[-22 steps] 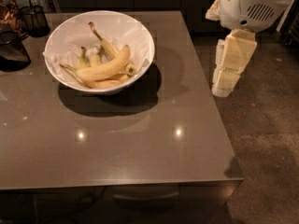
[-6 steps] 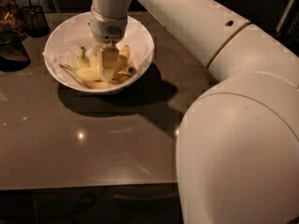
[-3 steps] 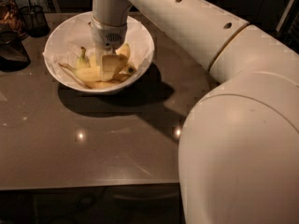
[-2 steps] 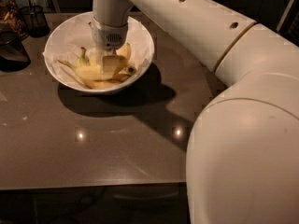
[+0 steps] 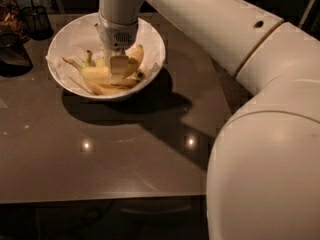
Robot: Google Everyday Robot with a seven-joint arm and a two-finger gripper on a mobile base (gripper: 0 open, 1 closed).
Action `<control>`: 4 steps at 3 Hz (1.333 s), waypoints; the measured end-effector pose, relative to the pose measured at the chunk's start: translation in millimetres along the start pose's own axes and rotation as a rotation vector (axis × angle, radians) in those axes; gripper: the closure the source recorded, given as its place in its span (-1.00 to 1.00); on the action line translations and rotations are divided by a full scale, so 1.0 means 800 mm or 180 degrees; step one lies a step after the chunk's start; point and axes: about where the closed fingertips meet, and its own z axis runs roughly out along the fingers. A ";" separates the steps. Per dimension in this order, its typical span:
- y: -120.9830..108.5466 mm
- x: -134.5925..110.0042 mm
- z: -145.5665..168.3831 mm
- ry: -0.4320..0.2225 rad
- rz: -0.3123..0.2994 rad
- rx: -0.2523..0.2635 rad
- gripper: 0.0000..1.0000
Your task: Pick banana from white bowl
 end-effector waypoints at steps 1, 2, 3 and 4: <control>0.011 0.001 -0.045 0.0113 0.0134 0.0146 1.00; 0.029 -0.003 -0.092 0.0170 0.0220 0.0269 1.00; 0.055 -0.008 -0.124 0.0169 0.0267 0.0334 1.00; 0.132 -0.035 -0.169 0.0085 0.0382 0.0295 1.00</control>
Offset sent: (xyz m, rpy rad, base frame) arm -0.0553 -0.0445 0.1044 -0.0367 -0.0939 -0.1352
